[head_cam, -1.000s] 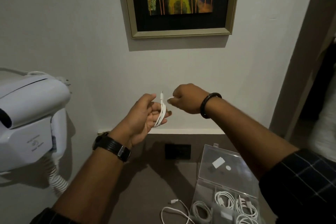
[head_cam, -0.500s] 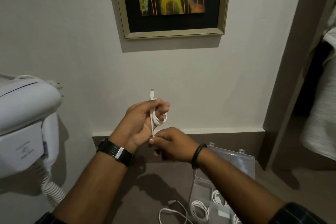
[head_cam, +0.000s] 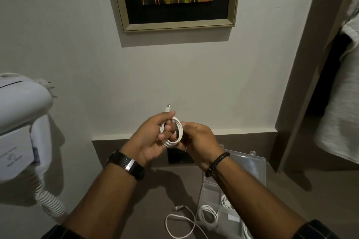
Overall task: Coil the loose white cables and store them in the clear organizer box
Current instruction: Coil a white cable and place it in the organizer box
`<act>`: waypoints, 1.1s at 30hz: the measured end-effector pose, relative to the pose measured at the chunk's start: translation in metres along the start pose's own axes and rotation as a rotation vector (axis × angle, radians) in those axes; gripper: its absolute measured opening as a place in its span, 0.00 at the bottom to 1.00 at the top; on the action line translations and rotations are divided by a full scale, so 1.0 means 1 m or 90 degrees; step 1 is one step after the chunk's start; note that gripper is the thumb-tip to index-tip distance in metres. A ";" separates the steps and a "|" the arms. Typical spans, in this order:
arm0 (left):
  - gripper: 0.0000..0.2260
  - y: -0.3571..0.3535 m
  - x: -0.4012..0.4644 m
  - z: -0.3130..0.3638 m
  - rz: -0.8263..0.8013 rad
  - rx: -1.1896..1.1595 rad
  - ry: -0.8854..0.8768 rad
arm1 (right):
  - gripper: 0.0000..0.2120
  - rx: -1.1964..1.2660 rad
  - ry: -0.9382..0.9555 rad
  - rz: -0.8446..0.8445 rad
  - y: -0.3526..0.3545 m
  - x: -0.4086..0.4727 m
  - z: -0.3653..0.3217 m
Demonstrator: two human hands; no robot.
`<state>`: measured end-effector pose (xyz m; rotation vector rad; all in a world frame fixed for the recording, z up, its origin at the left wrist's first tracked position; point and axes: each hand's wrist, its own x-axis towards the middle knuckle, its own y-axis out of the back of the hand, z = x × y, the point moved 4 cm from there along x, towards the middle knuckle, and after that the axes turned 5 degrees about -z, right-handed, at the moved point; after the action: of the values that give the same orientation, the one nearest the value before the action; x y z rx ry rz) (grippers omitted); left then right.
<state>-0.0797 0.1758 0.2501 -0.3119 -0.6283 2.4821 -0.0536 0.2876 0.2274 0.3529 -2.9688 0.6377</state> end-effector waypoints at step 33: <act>0.08 0.018 0.058 -0.142 -0.054 0.799 -0.030 | 0.17 -0.317 -0.115 0.212 0.136 -0.062 0.078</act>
<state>-0.0865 0.2482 0.1137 0.2591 0.8980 2.2993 -0.0291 0.3887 0.0948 -0.1340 -3.2401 -0.1384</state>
